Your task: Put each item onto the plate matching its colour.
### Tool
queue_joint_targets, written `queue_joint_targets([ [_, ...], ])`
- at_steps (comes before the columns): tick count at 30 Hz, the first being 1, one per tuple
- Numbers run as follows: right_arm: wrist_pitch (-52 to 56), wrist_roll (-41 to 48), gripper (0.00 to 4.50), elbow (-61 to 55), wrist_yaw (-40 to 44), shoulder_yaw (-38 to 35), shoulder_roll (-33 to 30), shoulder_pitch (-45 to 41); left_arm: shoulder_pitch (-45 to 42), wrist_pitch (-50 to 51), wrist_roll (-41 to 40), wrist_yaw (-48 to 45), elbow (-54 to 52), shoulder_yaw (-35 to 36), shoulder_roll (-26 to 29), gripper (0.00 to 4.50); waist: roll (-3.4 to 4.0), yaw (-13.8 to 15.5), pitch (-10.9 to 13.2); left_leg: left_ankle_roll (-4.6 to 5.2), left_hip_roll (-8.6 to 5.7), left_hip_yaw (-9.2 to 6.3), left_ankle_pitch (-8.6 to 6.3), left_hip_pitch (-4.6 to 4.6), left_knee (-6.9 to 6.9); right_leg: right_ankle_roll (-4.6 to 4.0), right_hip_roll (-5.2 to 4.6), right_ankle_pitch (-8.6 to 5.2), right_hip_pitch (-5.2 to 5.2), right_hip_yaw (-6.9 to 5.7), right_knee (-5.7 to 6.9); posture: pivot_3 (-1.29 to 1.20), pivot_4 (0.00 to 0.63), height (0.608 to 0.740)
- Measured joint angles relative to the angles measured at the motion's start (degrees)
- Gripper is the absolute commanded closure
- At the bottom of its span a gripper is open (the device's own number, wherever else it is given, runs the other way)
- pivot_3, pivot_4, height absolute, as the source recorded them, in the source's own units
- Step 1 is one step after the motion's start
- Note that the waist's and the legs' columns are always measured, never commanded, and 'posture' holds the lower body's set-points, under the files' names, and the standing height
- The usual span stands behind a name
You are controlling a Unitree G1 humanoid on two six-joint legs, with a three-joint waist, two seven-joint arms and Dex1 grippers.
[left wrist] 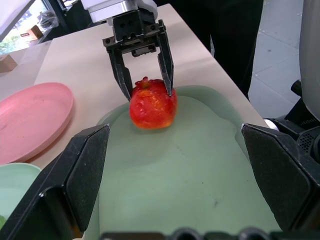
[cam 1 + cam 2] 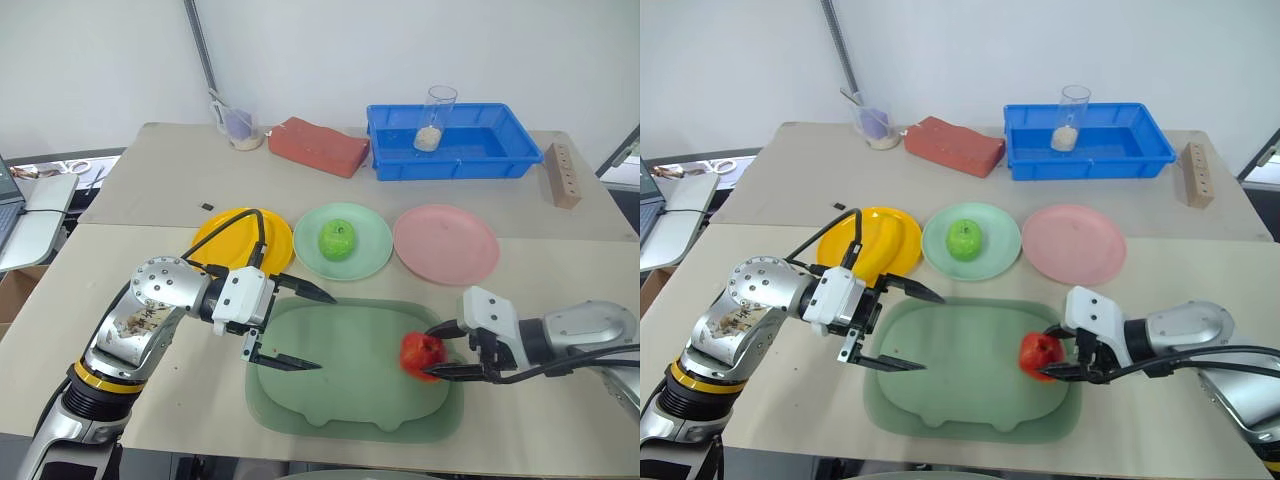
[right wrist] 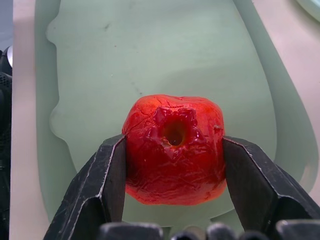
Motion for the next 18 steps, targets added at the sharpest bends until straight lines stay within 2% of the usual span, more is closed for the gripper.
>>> queue_joint_targets([
  [3,2.3,2.3,2.01,0.8,-0.5,-2.5,0.6,-2.6,-1.0,0.6,0.0,1.6,1.5,-0.1,-1.0,0.0,-0.01,-0.1,0.0,0.0,0.0,0.0,0.0,0.01,0.02,0.0,0.0,0.0,0.01,0.01,0.02,0.0,0.15,0.74],
  [6,7.2,6.3,2.01,7.3,-4.8,-5.9,5.6,-13.6,-7.5,6.5,-0.1,7.7,6.7,0.1,-5.1,0.0,-0.1,-0.1,0.1,0.0,-0.03,-0.04,0.0,-0.01,0.17,0.07,0.02,0.03,0.04,0.01,0.04,0.0,0.15,0.74],
  [8,8.1,5.8,2.01,11.8,-7.8,-6.9,6.9,-18.3,-10.1,10.8,-0.5,11.8,8.9,0.6,-6.7,0.0,-0.09,0.0,0.0,0.02,-0.07,-0.07,-0.01,-0.05,0.17,0.06,0.01,0.04,0.04,0.01,0.0,0.0,0.15,0.74],
  [13,6.6,-3.7,2.01,28.3,-16.3,-2.8,12.6,-28.4,-12.9,15.2,0.6,20.6,14.5,1.0,-13.2,0.0,0.03,0.1,-0.1,0.12,-0.07,-0.08,-0.05,-0.38,0.16,-0.03,0.06,0.09,0.0,0.02,0.11,0.0,0.15,0.74],
  [18,3.7,-11.1,2.01,41.3,-18.7,2.2,17.4,-34.5,-13.5,13.6,3.0,22.3,16.2,0.3,-15.1,0.0,0.14,-0.1,-0.1,0.1,-0.08,-0.09,-0.03,-0.28,0.15,-0.04,0.08,0.1,0.04,0.06,0.15,0.0,0.15,0.74],
])
